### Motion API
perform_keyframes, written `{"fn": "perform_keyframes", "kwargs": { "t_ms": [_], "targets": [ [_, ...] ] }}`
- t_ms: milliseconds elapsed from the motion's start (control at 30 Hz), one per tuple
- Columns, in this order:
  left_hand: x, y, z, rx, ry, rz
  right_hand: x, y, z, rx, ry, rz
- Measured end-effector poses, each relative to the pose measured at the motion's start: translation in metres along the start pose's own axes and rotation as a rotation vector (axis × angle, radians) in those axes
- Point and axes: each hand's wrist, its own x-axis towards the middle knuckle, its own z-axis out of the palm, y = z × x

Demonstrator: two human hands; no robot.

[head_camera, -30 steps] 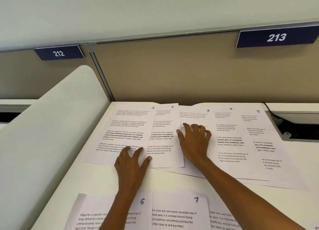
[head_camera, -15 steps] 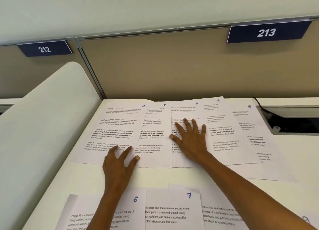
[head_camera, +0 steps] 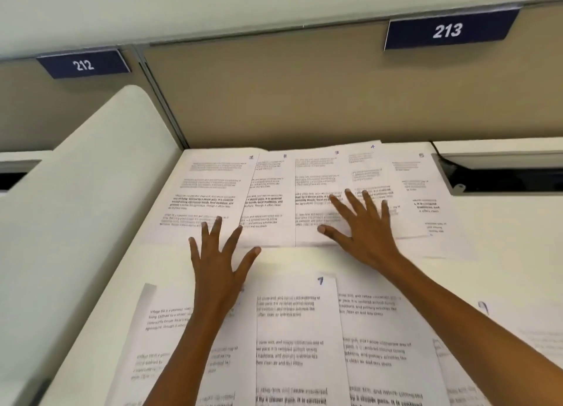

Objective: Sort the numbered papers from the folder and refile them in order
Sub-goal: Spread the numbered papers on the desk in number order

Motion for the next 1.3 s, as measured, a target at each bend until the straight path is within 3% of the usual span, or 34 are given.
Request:
{"fn": "perform_keyframes", "kwargs": {
  "t_ms": [167, 367, 500, 633, 900, 1300],
  "targets": [
    [-0.088, 0.020, -0.027, 0.005, -0.011, -0.117, -0.107, 0.012, -0.009, -0.016, 0.004, -0.059],
    [-0.171, 0.054, -0.038, 0.193, -0.300, -0.347, -0.211, 0.011, 0.002, -0.104, 0.015, -0.129],
    [-0.195, 0.053, -0.052, 0.228, -0.430, -0.453, -0.255, 0.028, -0.008, -0.157, 0.079, -0.017],
    [-0.209, 0.047, -0.070, 0.242, -0.487, -0.494, -0.288, 0.055, -0.017, -0.154, 0.036, 0.150],
    [-0.227, 0.050, -0.073, 0.247, -0.538, -0.469, -0.310, 0.063, -0.011, -0.154, -0.110, 0.250],
    [-0.226, 0.031, -0.089, 0.220, -0.623, -0.528, -0.299, 0.036, 0.003, -0.125, -0.102, 0.204]
  ]
}}
